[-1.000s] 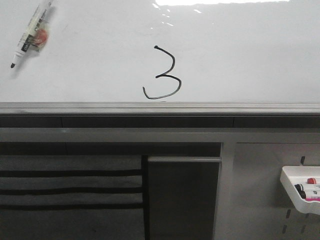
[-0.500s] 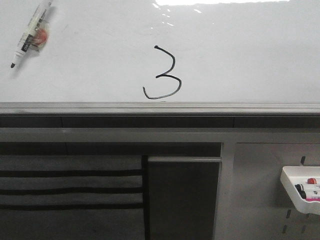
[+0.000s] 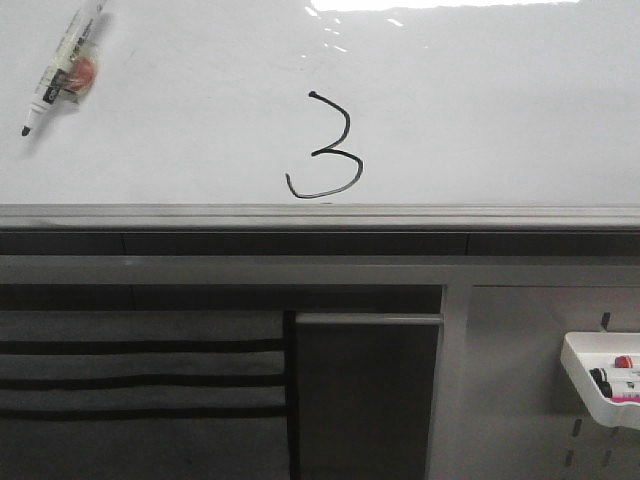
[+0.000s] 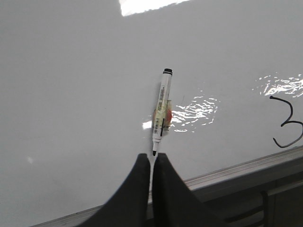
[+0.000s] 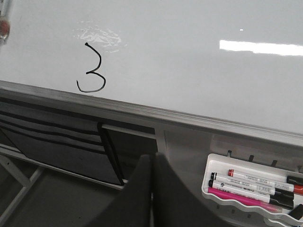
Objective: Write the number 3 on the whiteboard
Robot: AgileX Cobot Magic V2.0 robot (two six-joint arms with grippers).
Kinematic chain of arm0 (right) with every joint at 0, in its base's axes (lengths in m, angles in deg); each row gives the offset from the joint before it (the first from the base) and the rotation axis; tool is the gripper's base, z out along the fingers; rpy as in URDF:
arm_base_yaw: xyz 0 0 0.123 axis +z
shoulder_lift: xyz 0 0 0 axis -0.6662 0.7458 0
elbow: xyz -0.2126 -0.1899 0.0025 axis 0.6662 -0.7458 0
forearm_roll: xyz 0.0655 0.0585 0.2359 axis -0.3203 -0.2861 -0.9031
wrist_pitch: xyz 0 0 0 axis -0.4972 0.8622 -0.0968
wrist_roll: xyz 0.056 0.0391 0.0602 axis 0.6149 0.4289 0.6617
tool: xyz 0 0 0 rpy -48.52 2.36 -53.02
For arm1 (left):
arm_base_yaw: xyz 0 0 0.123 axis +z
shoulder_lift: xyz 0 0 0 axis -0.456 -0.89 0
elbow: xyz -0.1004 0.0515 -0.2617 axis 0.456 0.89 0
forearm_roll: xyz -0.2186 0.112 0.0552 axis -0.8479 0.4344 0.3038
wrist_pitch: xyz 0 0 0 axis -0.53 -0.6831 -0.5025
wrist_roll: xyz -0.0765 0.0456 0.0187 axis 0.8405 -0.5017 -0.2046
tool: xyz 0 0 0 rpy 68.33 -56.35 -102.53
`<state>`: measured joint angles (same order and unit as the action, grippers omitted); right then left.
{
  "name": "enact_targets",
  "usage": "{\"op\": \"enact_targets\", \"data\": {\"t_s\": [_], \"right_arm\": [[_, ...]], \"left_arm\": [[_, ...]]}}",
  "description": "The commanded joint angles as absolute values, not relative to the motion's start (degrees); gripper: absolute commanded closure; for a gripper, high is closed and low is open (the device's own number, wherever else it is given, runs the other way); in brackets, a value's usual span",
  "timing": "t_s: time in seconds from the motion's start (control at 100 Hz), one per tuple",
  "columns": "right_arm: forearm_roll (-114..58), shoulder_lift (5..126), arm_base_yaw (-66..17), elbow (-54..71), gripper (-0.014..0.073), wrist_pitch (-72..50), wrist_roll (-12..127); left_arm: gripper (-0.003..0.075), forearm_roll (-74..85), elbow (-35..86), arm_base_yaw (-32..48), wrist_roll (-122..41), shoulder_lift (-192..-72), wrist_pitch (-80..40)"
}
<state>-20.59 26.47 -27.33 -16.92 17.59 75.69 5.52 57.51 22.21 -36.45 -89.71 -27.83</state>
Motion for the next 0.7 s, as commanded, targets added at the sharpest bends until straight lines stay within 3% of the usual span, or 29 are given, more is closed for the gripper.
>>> {"op": "enact_targets", "data": {"t_s": [0.0,0.46,0.69], "right_arm": [[-20.3,26.4,-27.7,-16.0,0.0668,12.6,75.5],[-20.8,12.6,-42.7,-38.1,0.0668,-10.2,75.5],[-23.0,9.8,-44.8,-48.8,0.0668,-25.3,75.6]], "left_arm": [[0.0738,4.9,56.4,21.7,-35.9,-90.2,-23.4],[0.0738,4.9,56.4,21.7,-35.9,-90.2,-23.6],[0.0738,4.9,56.4,21.7,-35.9,-90.2,-23.6]]}}
